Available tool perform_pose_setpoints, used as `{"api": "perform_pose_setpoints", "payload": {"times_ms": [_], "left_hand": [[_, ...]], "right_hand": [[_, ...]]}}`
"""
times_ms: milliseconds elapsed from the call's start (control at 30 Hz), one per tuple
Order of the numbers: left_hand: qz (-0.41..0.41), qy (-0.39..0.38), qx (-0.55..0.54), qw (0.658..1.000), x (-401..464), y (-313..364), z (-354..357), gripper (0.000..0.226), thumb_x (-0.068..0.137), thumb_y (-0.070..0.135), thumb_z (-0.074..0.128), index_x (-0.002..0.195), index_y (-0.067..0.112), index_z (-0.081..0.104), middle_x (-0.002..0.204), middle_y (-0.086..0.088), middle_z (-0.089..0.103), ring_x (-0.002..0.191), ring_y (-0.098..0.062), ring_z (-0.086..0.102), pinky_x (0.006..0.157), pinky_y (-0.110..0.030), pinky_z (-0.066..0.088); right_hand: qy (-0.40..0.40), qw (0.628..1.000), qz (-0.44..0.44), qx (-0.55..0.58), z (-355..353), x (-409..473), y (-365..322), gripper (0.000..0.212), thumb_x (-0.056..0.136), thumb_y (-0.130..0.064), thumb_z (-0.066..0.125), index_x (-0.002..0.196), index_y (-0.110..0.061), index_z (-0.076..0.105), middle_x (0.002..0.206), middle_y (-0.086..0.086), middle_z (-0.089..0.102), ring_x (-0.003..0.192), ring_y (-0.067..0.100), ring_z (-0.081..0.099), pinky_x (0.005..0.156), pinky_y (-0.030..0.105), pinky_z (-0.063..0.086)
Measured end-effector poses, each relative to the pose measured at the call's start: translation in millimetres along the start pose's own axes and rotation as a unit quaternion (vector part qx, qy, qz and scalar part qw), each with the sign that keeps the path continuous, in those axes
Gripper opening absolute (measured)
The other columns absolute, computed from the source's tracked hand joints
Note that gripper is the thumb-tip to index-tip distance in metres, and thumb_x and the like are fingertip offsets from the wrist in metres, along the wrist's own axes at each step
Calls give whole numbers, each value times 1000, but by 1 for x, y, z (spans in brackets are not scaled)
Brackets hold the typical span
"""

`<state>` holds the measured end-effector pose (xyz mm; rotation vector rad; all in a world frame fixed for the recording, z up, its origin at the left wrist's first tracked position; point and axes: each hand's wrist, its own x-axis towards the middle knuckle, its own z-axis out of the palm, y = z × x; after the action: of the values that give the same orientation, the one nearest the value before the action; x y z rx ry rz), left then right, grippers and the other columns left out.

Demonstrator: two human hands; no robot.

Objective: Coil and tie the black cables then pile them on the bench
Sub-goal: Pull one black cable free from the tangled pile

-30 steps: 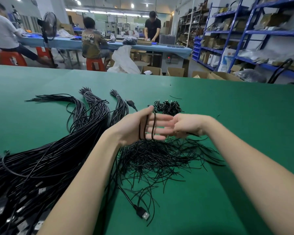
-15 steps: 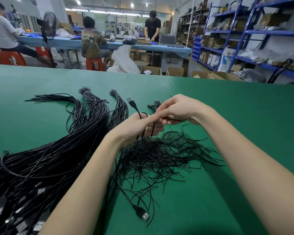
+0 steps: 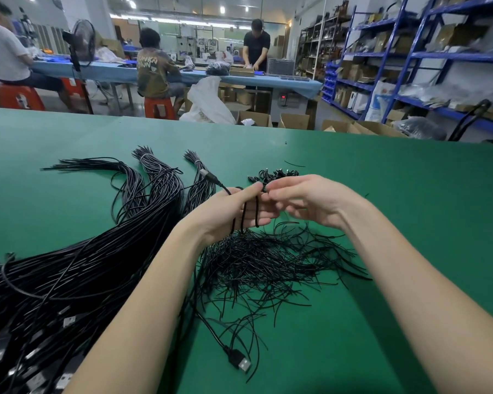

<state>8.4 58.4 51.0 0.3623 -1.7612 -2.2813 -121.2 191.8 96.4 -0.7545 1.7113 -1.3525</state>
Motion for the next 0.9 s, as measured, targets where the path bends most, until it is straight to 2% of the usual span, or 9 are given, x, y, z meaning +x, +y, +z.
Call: {"api": "perform_pose_setpoints", "payload": {"times_ms": [100, 200, 367, 433, 533, 633, 767, 800, 900], "left_hand": [[-9, 12, -16, 1000, 2, -1, 1, 33, 102, 26, 57, 100, -5, 69, 89, -15, 75, 81, -21, 74, 81, -27, 61], [-5, -1, -11, 1000, 2, -1, 3, 35, 87, 18, 72, 104, -12, 69, 99, -15, 75, 87, -21, 71, 90, -31, 59], [2, 44, 16, 999, 4, -6, 9, 30, 91, 8, 70, 109, -15, 66, 110, -27, 67, 97, -31, 63, 106, -45, 50], [-8, 36, 33, 999, 3, -9, 10, 35, 92, 11, 69, 115, -15, 64, 113, -32, 66, 98, -33, 62, 105, -44, 49], [-25, -27, 80, 996, 1, -12, 13, 27, 96, 18, 65, 111, -4, 70, 98, -17, 74, 85, -20, 69, 80, -26, 56], [-38, -77, 45, 995, 2, -13, 19, 26, 97, 17, 63, 112, -4, 69, 104, -18, 75, 92, -22, 74, 75, -22, 59], [-35, -86, 54, 994, 0, -12, 18, 20, 100, 11, 58, 107, -4, 69, 100, -17, 76, 90, -22, 75, 78, -24, 60], [-30, -92, 59, 994, -1, -12, 17, 19, 100, 11, 57, 105, -4, 69, 99, -16, 76, 88, -22, 75, 77, -23, 60], [11, -108, 79, 991, -3, -12, 17, 18, 97, 9, 61, 103, -6, 68, 95, -16, 75, 87, -24, 73, 75, -24, 58]], "right_hand": [[17, 997, -29, -70, 7, -8, 7, 19, 84, -3, 79, 100, -9, 71, 95, 16, 79, 69, 13, 72, 63, 23, 61], [113, 970, -120, -177, 15, -13, 18, 14, 83, -3, 76, 89, -15, 73, 77, 4, 79, 70, 17, 75, 72, 30, 64], [210, 923, -202, -252, 26, -17, 34, 13, 81, -10, 80, 85, -22, 80, 66, -6, 76, 62, 8, 74, 67, 21, 61], [151, 953, -150, -213, 16, -21, 31, 10, 82, -10, 82, 87, -18, 80, 71, 1, 78, 64, 13, 75, 64, 22, 61], [39, 984, -54, -164, -5, -29, 17, 6, 82, -22, 85, 82, -16, 83, 75, 6, 78, 55, 8, 65, 50, 16, 51], [154, 955, -44, -251, -9, -21, 14, 42, 81, -53, 79, 57, -19, 77, 52, -4, 63, 43, 8, 44, 48, 18, 39], [358, 858, -126, -347, 12, -4, 16, 69, 81, -69, 69, 41, -16, 50, 38, -10, 38, 45, 11, 41, 52, 27, 34], [329, 878, -164, -306, 16, -1, 13, 60, 80, -69, 70, 46, -21, 55, 42, -13, 46, 47, 6, 45, 54, 26, 37], [76, 947, -202, -237, 33, 1, 2, 27, 81, -60, 75, 89, -35, 77, 83, -22, 74, 79, -3, 67, 77, 22, 49]]}}
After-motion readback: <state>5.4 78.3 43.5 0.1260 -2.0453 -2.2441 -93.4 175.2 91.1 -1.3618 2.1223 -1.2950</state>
